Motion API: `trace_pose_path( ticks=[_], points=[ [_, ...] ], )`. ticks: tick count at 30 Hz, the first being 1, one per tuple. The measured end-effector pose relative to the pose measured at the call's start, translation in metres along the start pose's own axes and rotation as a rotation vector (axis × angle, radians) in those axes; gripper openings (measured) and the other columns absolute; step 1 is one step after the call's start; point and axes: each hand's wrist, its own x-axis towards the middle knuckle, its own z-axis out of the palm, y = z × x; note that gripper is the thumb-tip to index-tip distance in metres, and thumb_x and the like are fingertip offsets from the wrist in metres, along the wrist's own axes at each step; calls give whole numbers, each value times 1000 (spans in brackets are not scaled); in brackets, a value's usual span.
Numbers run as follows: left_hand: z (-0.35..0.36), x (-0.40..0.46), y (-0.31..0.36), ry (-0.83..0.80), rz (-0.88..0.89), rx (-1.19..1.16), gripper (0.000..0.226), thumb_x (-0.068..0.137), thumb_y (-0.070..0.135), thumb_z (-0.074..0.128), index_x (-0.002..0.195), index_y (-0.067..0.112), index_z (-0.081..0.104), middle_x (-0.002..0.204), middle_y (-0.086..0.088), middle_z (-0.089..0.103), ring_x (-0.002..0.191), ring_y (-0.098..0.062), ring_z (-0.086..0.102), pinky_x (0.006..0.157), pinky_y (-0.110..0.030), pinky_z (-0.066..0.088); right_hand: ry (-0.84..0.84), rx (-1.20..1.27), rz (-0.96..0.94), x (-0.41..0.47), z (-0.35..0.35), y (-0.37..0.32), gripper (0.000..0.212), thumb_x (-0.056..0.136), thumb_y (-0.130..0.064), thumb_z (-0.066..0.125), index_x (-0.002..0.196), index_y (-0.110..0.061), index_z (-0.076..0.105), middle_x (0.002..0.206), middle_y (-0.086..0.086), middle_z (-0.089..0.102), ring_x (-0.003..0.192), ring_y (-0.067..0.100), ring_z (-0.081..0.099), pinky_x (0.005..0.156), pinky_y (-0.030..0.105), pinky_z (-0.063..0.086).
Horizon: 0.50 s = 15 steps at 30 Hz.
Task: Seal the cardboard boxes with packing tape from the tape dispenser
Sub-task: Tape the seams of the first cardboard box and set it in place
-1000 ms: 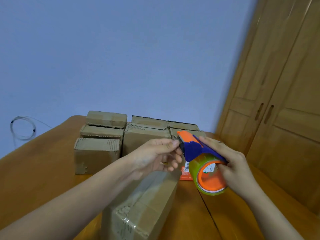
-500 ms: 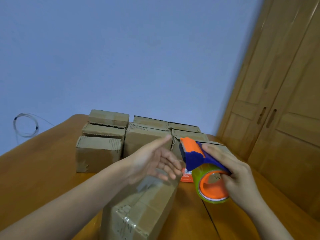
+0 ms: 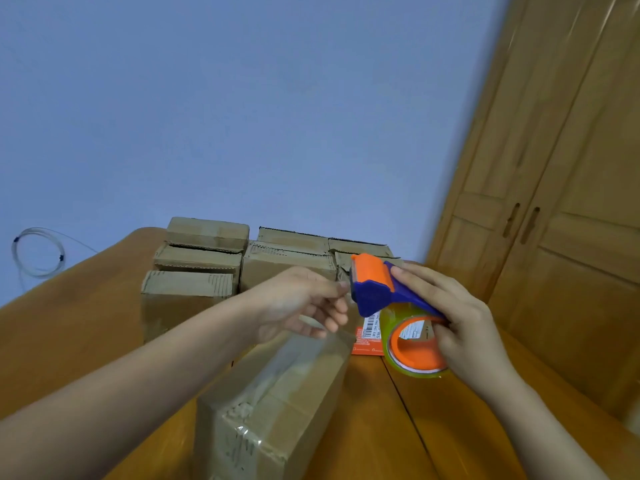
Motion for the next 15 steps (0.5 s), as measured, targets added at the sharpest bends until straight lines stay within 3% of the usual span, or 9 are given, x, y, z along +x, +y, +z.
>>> trace_pose_path(
  ticks=[3, 7, 15],
  points=[
    [-4, 8, 9, 53, -71, 92, 32, 97, 26, 50, 72, 10, 59, 63, -2, 64, 58, -13, 55, 68, -27, 47, 15, -135, -67, 6, 1, 1, 69, 83, -10, 61, 140, -38, 35, 134, -17, 47, 117, 9, 43, 79, 37, 54],
    [-10, 23, 18, 114, -135, 142, 32, 96, 17, 48, 67, 9, 59, 55, 0, 63, 49, -9, 52, 60, -23, 44, -36, -326, -93, 15, 4, 9, 94, 70, 1, 82, 141, -38, 33, 133, 2, 54, 113, 22, 49, 74, 41, 57],
    [-30, 47, 7, 114, -152, 287, 35, 95, 22, 54, 62, 13, 55, 49, 3, 55, 43, -8, 43, 51, -21, 34, -174, -430, -100, 5, 0, 19, 88, 73, -4, 80, 141, -38, 36, 131, 6, 57, 106, 31, 56, 76, 44, 52]
  ],
)
